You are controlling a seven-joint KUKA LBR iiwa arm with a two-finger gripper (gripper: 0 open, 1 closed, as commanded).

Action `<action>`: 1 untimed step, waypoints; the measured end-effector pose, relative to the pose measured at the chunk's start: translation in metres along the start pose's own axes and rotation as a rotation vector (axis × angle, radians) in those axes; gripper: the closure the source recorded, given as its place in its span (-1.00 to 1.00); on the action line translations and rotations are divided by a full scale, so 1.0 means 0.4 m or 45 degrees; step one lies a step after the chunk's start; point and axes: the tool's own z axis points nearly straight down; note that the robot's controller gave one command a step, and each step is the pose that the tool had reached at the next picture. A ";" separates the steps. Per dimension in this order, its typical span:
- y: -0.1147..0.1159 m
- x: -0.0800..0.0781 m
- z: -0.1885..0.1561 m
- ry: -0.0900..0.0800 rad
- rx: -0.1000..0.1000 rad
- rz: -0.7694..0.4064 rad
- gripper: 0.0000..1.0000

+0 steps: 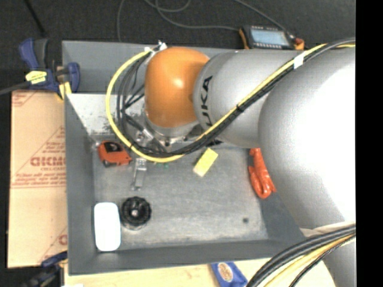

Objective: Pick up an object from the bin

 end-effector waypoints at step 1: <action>-0.028 0.104 0.038 -0.002 0.001 -0.331 -1.00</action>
Offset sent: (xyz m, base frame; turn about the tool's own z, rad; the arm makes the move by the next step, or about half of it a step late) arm -0.0807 -0.0102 -0.0864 -0.1374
